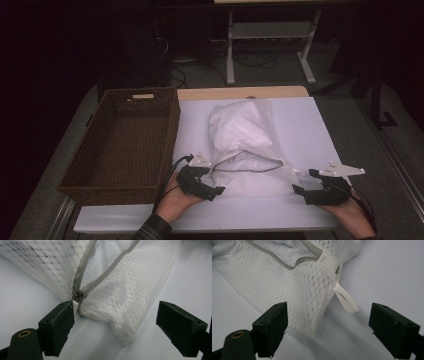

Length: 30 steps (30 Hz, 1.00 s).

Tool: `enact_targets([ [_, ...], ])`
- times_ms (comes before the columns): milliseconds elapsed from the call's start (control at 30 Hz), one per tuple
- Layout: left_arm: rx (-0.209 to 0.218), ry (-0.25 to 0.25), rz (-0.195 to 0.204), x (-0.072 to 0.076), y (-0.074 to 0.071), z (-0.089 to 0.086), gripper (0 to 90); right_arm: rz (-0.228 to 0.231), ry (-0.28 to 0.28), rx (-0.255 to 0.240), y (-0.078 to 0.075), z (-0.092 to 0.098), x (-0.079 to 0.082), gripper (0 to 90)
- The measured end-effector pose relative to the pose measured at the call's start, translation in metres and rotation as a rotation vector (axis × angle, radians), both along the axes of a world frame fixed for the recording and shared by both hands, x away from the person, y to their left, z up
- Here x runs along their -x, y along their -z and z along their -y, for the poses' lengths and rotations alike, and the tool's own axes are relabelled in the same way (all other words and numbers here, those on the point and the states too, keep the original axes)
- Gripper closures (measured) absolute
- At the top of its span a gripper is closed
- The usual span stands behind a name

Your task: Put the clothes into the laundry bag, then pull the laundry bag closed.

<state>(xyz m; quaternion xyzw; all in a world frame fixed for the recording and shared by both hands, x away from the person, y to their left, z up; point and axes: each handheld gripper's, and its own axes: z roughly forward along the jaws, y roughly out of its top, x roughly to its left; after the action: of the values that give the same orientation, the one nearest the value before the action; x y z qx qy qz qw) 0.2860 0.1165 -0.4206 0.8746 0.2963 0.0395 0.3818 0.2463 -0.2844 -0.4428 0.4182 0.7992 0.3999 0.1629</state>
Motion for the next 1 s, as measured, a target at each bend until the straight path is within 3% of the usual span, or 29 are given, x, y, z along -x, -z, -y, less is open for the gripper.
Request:
enact_targets([
  [333, 0.024, 0.008, 0.028, -0.002, -0.008, 0.0, 16.8, 0.005, 0.014, -0.005, 0.001, 0.004, -0.004, 14.6],
  [533, 0.037, 0.04, 0.041, -0.008, -0.016, 0.004, 21.1, 0.006, 0.022, -0.007, 0.001, 0.006, -0.003, 14.6],
  [767, 0.059, 0.081, 0.091, -0.016, -0.031, 0.016, 31.4, 0.01, 0.023, -0.007, 0.001, 0.006, -0.003, 14.6],
  [1000, 0.054, 0.122, 0.13, -0.024, -0.038, 0.03, 39.8, 0.009, 0.026, -0.007, 0.001, 0.007, -0.004, 14.7],
])
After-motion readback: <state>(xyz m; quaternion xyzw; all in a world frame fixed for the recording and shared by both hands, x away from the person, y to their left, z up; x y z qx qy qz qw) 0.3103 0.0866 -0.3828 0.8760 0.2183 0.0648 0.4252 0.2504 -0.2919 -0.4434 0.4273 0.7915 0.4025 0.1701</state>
